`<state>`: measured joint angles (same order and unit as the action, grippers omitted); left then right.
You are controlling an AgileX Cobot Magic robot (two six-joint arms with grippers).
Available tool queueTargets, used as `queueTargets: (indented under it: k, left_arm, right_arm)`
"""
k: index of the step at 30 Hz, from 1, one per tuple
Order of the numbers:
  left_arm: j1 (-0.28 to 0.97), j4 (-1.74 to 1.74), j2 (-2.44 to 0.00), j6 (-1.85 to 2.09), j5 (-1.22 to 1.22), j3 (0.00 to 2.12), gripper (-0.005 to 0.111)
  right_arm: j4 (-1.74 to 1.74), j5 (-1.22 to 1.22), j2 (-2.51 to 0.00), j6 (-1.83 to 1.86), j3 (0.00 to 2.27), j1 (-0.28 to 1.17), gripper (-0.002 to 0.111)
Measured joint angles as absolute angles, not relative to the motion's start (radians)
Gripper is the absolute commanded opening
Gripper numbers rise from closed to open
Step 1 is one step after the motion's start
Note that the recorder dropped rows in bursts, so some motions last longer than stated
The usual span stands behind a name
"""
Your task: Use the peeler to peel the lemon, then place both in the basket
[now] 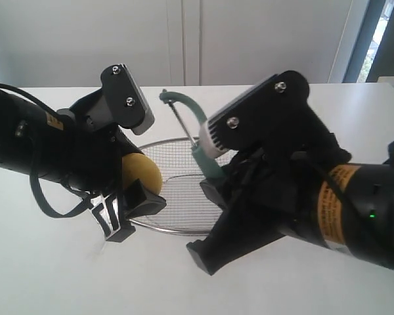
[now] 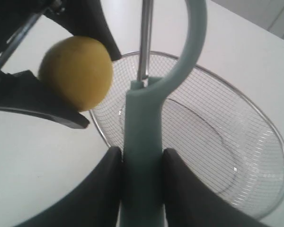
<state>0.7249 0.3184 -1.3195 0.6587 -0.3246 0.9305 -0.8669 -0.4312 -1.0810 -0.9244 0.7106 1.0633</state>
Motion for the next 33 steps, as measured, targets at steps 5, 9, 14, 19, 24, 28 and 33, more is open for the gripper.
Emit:
queueTargets:
  k: [5, 9, 14, 19, 24, 28, 33]
  left_arm:
    - [0.725, 0.318, -1.319, 0.635, -0.325, 0.931, 0.0]
    - [0.725, 0.318, -1.319, 0.62, -0.325, 0.931, 0.0]
    - [0.725, 0.318, -1.319, 0.611, -0.325, 0.931, 0.0]
    - [0.725, 0.318, -1.319, 0.61, -0.325, 0.931, 0.0]
    - [0.725, 0.318, -1.319, 0.607, -0.327, 0.931, 0.0]
    - [0.725, 0.318, -1.319, 0.607, -0.327, 0.931, 0.0]
    - [0.725, 0.318, -1.319, 0.607, -0.327, 0.931, 0.0]
  right_arm:
    - [-0.881, -0.688, -0.988, -0.924, 0.711, 1.077, 0.0]
    - [-0.95, -0.884, -0.971, -0.924, 0.708, 1.075, 0.0]
    - [-1.028, -0.91, -0.971, -0.985, 0.657, 1.038, 0.0]
    - [-1.049, -0.764, -1.019, -1.07, 0.589, 0.971, 0.0]
    - [-1.052, -0.607, -1.132, -1.108, 0.576, 0.91, 0.0]
    - [-1.054, -0.47, -1.245, -1.137, 0.576, 0.875, 0.0]
    - [-1.054, -0.29, -1.382, -1.166, 0.62, 0.863, 0.0]
